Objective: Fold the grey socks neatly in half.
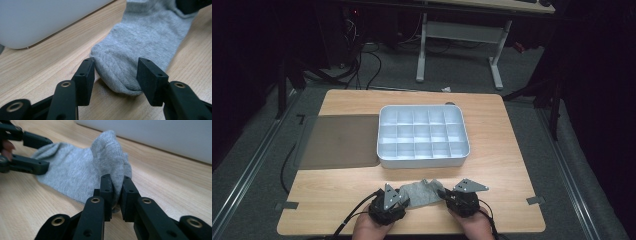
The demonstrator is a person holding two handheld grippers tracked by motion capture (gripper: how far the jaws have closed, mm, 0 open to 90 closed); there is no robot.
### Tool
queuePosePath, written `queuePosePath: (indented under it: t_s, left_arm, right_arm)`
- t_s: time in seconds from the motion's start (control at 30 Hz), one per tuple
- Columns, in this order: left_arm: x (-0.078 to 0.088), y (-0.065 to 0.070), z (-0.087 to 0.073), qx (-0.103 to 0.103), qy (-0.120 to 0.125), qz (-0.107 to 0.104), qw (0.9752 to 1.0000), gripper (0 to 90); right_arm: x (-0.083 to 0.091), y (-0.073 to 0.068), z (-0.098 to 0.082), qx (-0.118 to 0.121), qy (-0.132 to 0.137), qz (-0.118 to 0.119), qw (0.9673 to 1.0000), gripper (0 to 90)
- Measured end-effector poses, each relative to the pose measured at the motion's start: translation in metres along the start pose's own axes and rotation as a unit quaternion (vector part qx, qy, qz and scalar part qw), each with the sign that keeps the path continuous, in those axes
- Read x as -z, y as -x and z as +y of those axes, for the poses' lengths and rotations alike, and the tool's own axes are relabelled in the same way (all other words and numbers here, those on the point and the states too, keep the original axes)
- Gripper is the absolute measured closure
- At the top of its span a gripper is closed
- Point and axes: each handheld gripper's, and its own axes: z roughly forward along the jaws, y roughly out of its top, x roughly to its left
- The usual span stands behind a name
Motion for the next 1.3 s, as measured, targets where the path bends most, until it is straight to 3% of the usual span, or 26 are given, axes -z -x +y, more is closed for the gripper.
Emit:
queuePosePath:
  t_s: [0.23, 0.43, 0.5, 0.53, 0.57, 0.63, 0.7, 0.73, 0.83, 0.93, 1.07, 1.3]
  left_arm:
    - [-0.001, -0.002, 0.000, 0.010, -0.003, -0.005, 0.9999, 49.6]
    - [0.001, -0.001, 0.002, 0.018, -0.005, -0.004, 0.9998, 48.8]
    - [0.005, 0.002, 0.007, 0.018, 0.006, -0.006, 0.9998, 49.6]
    - [0.009, 0.008, 0.016, 0.015, 0.028, -0.015, 0.9994, 54.1]
    - [0.009, 0.008, 0.016, 0.015, 0.028, -0.015, 0.9994, 57.3]
    - [0.006, 0.018, 0.032, 0.016, 0.048, -0.052, 0.9974, 63.7]
    - [0.001, 0.022, 0.037, 0.019, 0.047, -0.062, 0.9968, 67.0]
    - [-0.010, 0.029, 0.045, 0.014, 0.038, -0.068, 0.9969, 68.9]
    - [-0.023, 0.032, 0.049, 0.019, 0.026, -0.066, 0.9973, 74.2]
    - [-0.041, 0.036, 0.047, 0.021, -0.013, -0.061, 0.9978, 77.6]
    - [-0.045, 0.040, 0.044, 0.009, -0.018, -0.051, 0.9985, 79.9]
    - [-0.047, 0.049, 0.045, -0.007, -0.015, -0.037, 0.9992, 80.3]
  right_arm:
    - [0.011, 0.004, -0.001, -0.013, 0.018, 0.011, 0.9997, 82.9]
    - [0.008, 0.002, 0.000, -0.014, 0.013, 0.012, 0.9997, 83.0]
    - [0.007, 0.000, 0.000, -0.010, 0.014, 0.013, 0.9998, 83.0]
    - [0.008, 0.000, 0.000, -0.008, 0.014, 0.015, 0.9998, 83.0]
    - [0.008, 0.000, 0.000, -0.008, 0.014, 0.015, 0.9998, 83.0]
    - [0.008, -0.001, -0.001, -0.008, 0.016, 0.020, 0.9997, 83.0]
    - [0.008, -0.001, -0.001, -0.006, 0.016, 0.021, 0.9996, 82.9]
    - [0.007, -0.001, -0.001, -0.005, 0.016, 0.022, 0.9996, 82.9]
    - [0.007, -0.001, -0.001, -0.006, 0.015, 0.022, 0.9996, 82.9]
    - [0.007, 0.000, -0.001, -0.010, 0.015, 0.022, 0.9996, 82.9]
    - [0.007, -0.001, -0.001, -0.011, 0.015, 0.026, 0.9995, 82.8]
    - [0.013, -0.006, 0.002, -0.008, 0.046, 0.037, 0.9982, 84.1]
